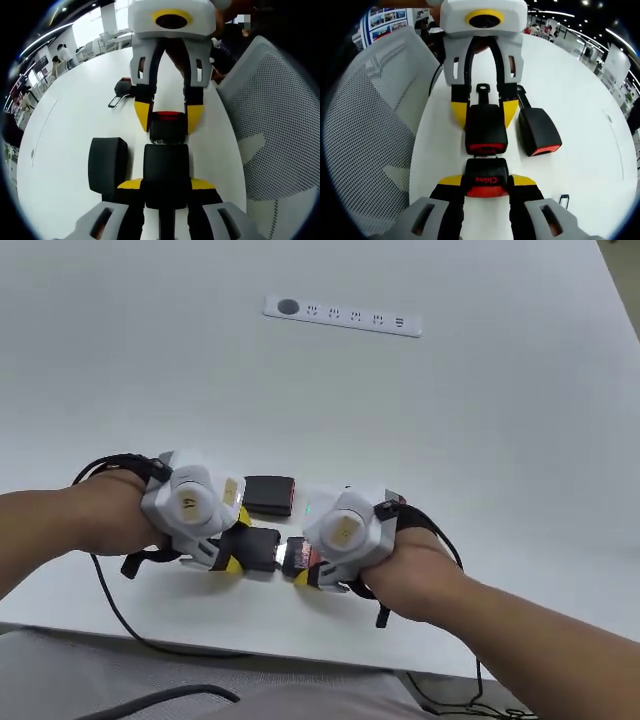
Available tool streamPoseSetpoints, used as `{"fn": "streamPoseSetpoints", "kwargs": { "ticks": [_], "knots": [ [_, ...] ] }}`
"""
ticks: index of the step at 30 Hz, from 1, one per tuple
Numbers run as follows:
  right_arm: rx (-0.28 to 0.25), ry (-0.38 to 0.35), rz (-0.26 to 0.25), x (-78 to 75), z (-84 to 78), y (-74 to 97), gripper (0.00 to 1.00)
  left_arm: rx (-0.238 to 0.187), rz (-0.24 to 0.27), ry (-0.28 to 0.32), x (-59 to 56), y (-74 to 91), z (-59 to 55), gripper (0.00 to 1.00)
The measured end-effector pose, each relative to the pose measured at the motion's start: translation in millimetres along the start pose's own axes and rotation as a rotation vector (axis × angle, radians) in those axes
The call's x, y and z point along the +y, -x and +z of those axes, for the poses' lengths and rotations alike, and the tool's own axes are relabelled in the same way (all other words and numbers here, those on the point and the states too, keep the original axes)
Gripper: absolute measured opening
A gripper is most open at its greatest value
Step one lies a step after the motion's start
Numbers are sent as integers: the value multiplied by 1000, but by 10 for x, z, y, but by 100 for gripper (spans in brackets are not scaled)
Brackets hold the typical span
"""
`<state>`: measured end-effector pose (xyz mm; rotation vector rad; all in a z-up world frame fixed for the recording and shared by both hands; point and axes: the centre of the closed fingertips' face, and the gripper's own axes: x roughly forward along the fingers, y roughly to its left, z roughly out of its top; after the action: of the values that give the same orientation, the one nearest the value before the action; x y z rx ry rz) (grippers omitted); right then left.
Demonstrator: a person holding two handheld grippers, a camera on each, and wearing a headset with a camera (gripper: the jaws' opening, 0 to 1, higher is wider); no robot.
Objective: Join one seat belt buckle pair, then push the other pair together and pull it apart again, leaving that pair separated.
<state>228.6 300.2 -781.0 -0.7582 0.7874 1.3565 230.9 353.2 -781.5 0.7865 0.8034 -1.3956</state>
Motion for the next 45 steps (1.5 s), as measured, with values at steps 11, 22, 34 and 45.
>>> {"fn": "streamPoseSetpoints", "kwargs": {
  "ticks": [11, 22, 34, 45],
  "knots": [
    [8, 13, 4, 20, 9, -40, 30, -1, 1, 0, 16, -12, -14, 33],
    [4, 43, 9, 54, -66, 1, 31, 9, 1, -4, 5, -11, -3, 33],
    [4, 50, 17, 36, -81, 24, 31, 2, -3, 2, 5, 0, 9, 33],
    [13, 46, 11, 32, -49, 30, 31, 9, 5, 9, 3, 6, 5, 33]
  ]
}}
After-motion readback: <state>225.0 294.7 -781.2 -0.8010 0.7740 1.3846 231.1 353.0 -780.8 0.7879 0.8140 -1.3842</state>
